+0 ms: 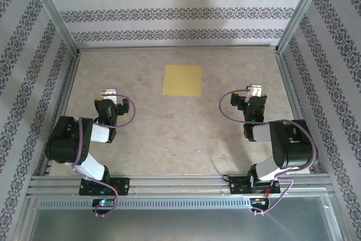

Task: Fold a paper plane with a square sheet of paper (fold left side to right side)
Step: Move the square sheet of paper to the center of the table.

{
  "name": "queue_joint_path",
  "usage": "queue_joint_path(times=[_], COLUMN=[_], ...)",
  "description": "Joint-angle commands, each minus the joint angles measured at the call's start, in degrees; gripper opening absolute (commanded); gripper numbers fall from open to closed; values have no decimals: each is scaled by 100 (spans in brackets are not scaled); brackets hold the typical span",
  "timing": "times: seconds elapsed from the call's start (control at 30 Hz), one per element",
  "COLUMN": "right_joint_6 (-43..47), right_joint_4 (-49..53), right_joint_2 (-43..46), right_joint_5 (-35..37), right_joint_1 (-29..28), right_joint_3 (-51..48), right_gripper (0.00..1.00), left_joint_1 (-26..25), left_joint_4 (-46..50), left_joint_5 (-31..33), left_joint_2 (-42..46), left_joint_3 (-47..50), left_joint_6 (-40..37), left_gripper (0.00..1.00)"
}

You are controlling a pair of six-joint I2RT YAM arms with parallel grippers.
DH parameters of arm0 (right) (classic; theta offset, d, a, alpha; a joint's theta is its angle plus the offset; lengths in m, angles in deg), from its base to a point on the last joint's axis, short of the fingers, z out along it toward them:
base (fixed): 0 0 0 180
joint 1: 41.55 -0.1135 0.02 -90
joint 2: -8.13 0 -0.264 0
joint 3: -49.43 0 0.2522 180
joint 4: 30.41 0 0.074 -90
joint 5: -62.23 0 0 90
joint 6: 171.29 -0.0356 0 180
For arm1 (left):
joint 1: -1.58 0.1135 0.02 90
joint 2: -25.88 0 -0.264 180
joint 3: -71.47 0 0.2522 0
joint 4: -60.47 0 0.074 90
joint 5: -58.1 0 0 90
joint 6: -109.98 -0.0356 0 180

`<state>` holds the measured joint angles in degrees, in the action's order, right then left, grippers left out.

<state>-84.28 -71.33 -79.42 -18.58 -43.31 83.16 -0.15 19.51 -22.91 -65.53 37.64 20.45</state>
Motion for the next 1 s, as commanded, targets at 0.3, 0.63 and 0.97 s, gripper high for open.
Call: queue_joint_path(times=[0.3,0.63,0.97], right_joint_6=[43,-11,-9], right_joint_4=[-157,-131,-131], right_joint_2=[-26,-17,-17], right_joint_5=[37,-132,-140], right_joint_1=[-70,13,18], right_joint_3=[-63,-62,-59], right_gripper=[99,98,98], left_joint_1=[76,72,77], left_joint_4=[-242,-249,-234], left_joint_5=[-73,-73,-72], left_joint_2=[10,9,10], left_joint_3=[-75,-81,-83], left_joint_6=[110,111,111], left_gripper=[100,100,100])
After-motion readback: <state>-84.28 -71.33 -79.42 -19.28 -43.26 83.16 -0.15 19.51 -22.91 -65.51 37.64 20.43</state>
